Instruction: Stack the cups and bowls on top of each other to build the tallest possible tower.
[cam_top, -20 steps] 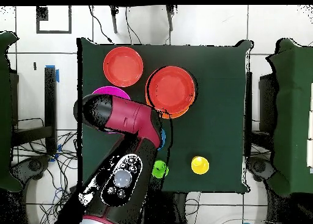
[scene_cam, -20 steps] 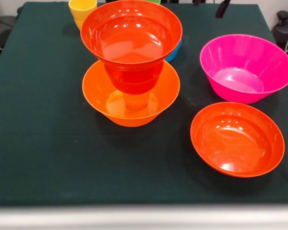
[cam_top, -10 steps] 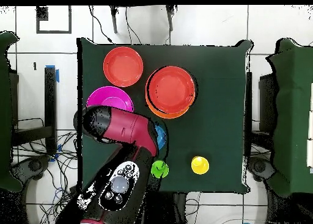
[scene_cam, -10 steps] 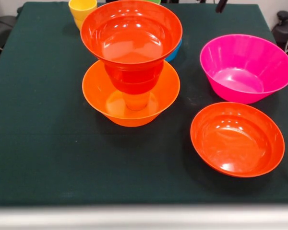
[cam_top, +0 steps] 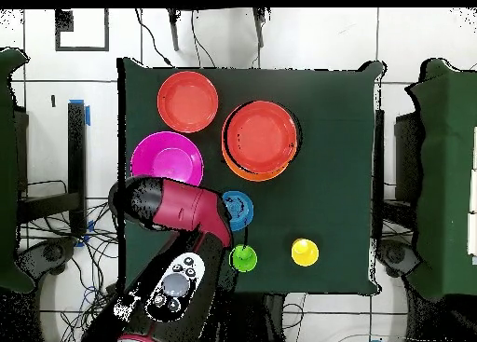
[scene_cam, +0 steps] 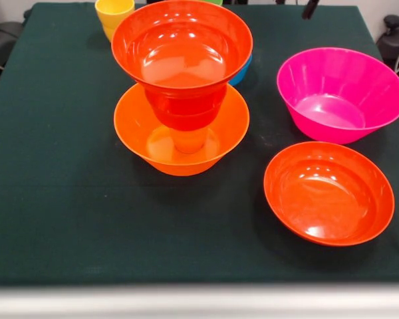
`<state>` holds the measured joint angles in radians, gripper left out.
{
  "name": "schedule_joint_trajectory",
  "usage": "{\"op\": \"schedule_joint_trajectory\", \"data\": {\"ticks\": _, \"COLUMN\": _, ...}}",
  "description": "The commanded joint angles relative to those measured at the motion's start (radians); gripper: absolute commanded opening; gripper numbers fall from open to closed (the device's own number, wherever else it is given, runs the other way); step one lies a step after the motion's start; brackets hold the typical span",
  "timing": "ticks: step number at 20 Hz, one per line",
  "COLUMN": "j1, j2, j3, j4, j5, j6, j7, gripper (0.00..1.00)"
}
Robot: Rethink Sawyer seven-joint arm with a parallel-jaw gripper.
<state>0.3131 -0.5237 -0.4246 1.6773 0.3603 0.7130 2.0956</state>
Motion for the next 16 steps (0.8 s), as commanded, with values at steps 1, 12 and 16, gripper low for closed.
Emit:
{"op": "schedule_joint_trajectory", "data": {"ticks": 1, "j1": -0.019, "j2": 0.039, "j3": 0.139, "j4": 0.051, "j5": 0.011, "j6": -0.090, "j7": 0.136, "gripper": 1.00}}
{"op": "schedule_joint_trajectory", "data": {"ticks": 12, "j1": -0.054, "j2": 0.077, "j3": 0.176, "j4": 0.110, "j5": -0.013, "j6": -0.217, "j7": 0.112, "gripper": 1.00}}
{"op": "schedule_joint_trajectory", "data": {"ticks": 16, "j1": -0.064, "j2": 0.077, "j3": 0.179, "j4": 0.117, "j5": -0.021, "j6": -0.227, "j7": 0.104, "gripper": 1.00}}
